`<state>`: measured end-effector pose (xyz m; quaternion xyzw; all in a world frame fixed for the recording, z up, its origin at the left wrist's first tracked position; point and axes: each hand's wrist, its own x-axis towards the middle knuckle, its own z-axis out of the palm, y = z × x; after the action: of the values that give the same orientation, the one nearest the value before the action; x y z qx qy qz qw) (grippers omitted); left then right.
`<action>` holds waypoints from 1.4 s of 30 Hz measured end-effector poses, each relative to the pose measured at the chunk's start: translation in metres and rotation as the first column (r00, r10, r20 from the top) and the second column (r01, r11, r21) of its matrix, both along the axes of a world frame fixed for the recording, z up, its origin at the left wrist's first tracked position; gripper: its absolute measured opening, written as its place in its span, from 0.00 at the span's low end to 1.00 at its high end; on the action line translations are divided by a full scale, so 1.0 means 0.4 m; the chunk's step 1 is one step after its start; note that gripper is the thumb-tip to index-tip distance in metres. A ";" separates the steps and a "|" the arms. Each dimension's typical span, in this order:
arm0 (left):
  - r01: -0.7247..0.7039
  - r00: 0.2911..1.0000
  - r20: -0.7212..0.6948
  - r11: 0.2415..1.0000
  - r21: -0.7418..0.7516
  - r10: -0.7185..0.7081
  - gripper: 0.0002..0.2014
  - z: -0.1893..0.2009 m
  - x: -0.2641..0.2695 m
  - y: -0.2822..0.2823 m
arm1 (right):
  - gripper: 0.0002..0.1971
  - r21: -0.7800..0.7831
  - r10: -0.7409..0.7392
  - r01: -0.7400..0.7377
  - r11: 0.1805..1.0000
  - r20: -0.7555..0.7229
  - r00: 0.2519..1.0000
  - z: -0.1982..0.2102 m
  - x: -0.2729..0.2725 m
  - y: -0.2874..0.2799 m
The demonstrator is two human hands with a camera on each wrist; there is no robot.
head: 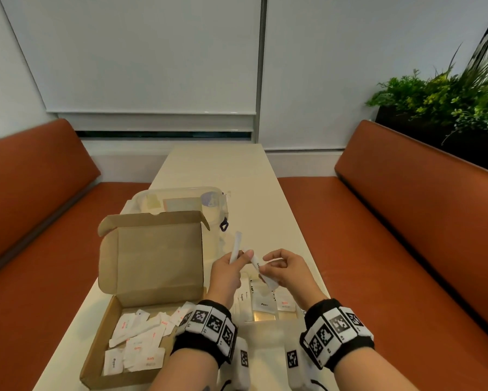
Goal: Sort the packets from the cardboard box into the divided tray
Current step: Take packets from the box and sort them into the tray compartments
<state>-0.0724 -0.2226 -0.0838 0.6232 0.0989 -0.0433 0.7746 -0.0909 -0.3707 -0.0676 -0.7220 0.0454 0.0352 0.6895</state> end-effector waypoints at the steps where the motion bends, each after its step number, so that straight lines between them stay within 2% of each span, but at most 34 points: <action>1: -0.003 1.000 0.006 0.999 0.036 0.003 0.09 -0.003 0.001 0.002 | 0.07 -0.062 0.011 -0.011 0.998 0.005 1.000 -0.002 0.002 0.003; 3: -0.018 1.000 0.022 0.997 0.076 0.017 0.09 -0.013 0.003 0.005 | 0.02 -0.130 -0.003 0.006 0.991 0.020 1.000 -0.004 0.008 0.012; 9: -0.117 0.993 0.011 0.987 0.108 0.116 0.13 -0.038 0.012 0.028 | 0.06 -0.305 -0.116 0.100 0.947 -0.038 0.992 -0.048 0.029 0.065; 17: -0.122 0.992 -0.004 0.985 0.126 0.123 0.13 -0.060 0.016 0.069 | 0.09 -0.562 -0.005 -0.034 0.826 -0.068 0.998 -0.123 0.028 0.171; 21: -0.134 0.991 -0.010 0.985 0.110 0.136 0.14 -0.067 0.022 0.074 | 0.09 -0.704 0.077 -0.079 0.706 -0.034 0.996 -0.139 0.034 0.187; 24: -0.128 0.991 -0.009 0.985 0.114 0.130 0.14 -0.066 0.025 0.072 | 0.04 -0.795 0.168 -0.133 0.592 -0.039 0.985 -0.138 0.043 0.176; 28: -0.127 0.991 -0.017 0.987 0.102 0.129 0.14 -0.065 0.031 0.068 | 0.20 -0.914 0.277 -0.190 0.359 -0.090 0.957 -0.137 0.057 0.156; 30: -0.119 0.992 -0.020 0.987 0.109 0.122 0.14 -0.068 0.034 0.064 | 0.22 -0.925 0.287 -0.198 0.326 -0.103 0.952 -0.141 0.058 0.153; 33: -0.114 0.993 -0.027 0.987 0.115 0.117 0.14 -0.067 0.036 0.060 | 0.22 -0.922 0.299 -0.209 0.325 -0.110 0.948 -0.146 0.058 0.146; 35: -0.099 0.994 -0.034 0.988 0.118 0.103 0.15 -0.063 0.038 0.058 | 0.23 -0.904 0.308 -0.228 0.362 -0.115 0.944 -0.144 0.055 0.137; 36: -0.082 0.995 -0.040 0.989 0.122 0.088 0.16 -0.061 0.038 0.057 | 0.22 -0.882 0.300 -0.225 0.414 -0.101 0.949 -0.141 0.053 0.133; 38: -0.041 0.998 -0.051 0.992 0.119 0.047 0.20 -0.056 0.038 0.053 | 0.19 -0.789 0.223 -0.135 0.600 0.003 0.975 -0.126 0.052 0.122; 40: 0.010 0.998 -0.060 0.993 0.117 -0.003 0.23 -0.047 0.036 0.048 | 0.15 -0.606 0.058 0.044 0.794 0.148 0.987 -0.098 0.053 0.107; 42: 0.082 0.995 -0.071 0.986 0.145 -0.072 0.24 -0.037 0.031 0.041 | 0.14 -0.384 -0.052 0.113 0.916 0.165 0.985 -0.063 0.057 0.086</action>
<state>-0.0598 -0.2063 -0.0988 0.6803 0.1032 -0.0862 0.7205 -0.0683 -0.3364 -0.0927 -0.8433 0.0292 -0.0587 0.5335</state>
